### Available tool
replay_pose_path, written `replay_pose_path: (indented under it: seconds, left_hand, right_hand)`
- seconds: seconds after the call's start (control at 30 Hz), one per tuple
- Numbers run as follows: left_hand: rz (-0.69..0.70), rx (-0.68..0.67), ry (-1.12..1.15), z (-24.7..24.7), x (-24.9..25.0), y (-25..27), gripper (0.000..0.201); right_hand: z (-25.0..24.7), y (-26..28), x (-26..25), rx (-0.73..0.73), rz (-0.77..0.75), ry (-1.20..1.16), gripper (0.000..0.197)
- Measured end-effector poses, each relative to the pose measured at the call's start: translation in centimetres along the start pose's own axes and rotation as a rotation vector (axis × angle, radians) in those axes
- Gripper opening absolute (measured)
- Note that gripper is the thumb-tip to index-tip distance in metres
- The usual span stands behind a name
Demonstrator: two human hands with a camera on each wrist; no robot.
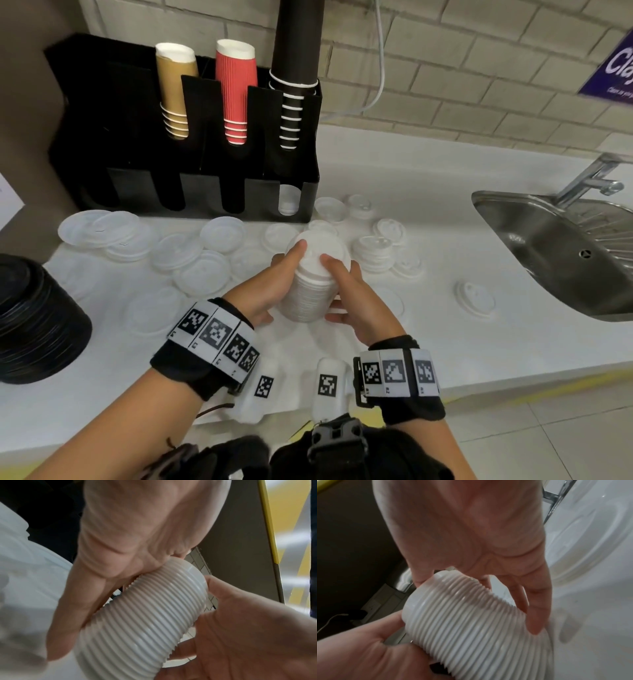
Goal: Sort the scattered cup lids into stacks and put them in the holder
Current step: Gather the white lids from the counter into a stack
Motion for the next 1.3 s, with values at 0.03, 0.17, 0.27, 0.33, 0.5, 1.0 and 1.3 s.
replay_pose_path:
  seconds: [0.03,0.17,0.27,0.33,0.5,1.0,1.3]
  left_hand:
    - [-0.005,-0.002,0.013,0.0,0.0,0.0,0.075]
    - [-0.008,0.003,0.074,-0.1,0.5,0.0,0.072]
    - [-0.003,-0.006,0.136,-0.1,0.8,0.2,0.053]
    - [-0.019,-0.010,0.169,-0.2,0.7,0.3,0.049]
    - [0.024,-0.035,0.249,-0.2,0.8,0.7,0.056]
    - [0.401,-0.146,0.718,-7.6,2.8,4.6,0.063]
    - [0.556,-0.102,0.874,-15.8,3.1,9.5,0.058]
  right_hand:
    - [0.0,0.0,-0.1,-0.003,0.011,-0.016,0.055]
    - [-0.1,0.0,-0.2,-0.029,0.058,-0.069,0.056]
    - [-0.1,0.0,-0.4,-0.050,0.084,-0.107,0.054]
    - [0.0,-0.1,-0.4,-0.054,0.088,-0.121,0.052]
    - [-0.3,-0.1,-1.2,-0.053,0.029,-0.137,0.057]
    - [5.7,-1.2,-9.1,-0.295,-0.192,0.270,0.099]
    - [10.8,-4.9,-12.7,-0.500,-0.454,0.803,0.029]
Point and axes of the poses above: each hand's wrist, its own y-axis away from the middle knuckle, its own z-axis out of the palm, x = y × z, the point moved 2 cm from there along -y, towards the middle knuckle, and after that the axes turned 4 degrees about -z, right-handed, at the moved point
